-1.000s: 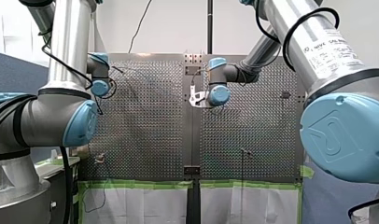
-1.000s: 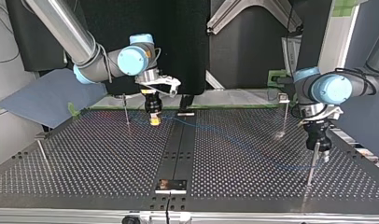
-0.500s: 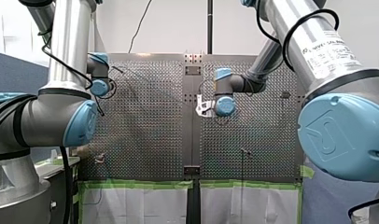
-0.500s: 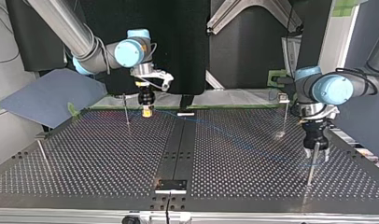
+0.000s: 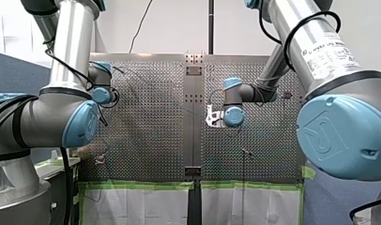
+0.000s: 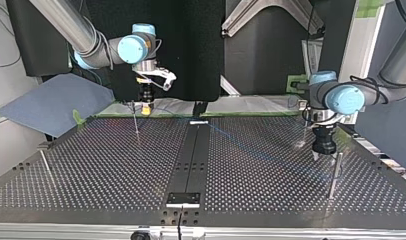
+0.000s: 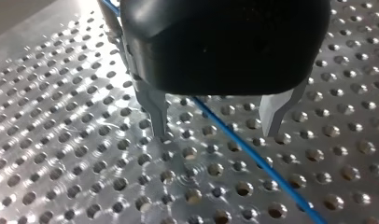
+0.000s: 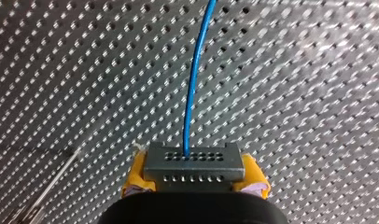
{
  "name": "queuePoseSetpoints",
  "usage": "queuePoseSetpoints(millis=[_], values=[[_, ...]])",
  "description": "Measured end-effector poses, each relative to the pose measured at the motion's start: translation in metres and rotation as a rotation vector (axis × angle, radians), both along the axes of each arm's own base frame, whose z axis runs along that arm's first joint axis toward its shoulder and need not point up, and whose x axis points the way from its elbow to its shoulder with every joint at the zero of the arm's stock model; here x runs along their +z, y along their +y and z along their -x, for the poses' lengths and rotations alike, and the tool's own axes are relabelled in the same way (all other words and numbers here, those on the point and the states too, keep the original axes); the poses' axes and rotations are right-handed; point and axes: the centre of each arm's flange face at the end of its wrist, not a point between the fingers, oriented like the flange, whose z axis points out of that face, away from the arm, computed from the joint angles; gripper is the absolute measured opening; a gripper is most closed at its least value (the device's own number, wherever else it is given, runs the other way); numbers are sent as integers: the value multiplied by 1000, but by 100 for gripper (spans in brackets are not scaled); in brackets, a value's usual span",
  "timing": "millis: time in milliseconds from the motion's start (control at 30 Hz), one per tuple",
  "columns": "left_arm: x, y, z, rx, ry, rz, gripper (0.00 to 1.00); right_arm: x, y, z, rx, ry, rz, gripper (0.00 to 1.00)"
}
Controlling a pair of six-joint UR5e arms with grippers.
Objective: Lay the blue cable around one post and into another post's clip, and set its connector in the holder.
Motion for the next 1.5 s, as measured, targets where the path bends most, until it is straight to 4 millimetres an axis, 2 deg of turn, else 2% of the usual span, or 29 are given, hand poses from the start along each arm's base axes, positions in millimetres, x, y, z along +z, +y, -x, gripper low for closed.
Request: queuePoseSetpoints(millis=[333,933,1033,1267,1500], values=[[-3,0,0,1,6,-1,100,-23,1,30,-49,1,-7,0],[-4,-1,0,0,16,0,100,-63,-2,103,-146,-62,-33,0],[-4,-1,0,1,17,-1,100,-74,-2,118,-173,-71,-46,0],[-4,-1,0,1,16,-2,100,-112,7,152,-245,-62,-110,0],[-3,0,0,1,15,-4,100,-141,11,165,-291,-83,-131,0]])
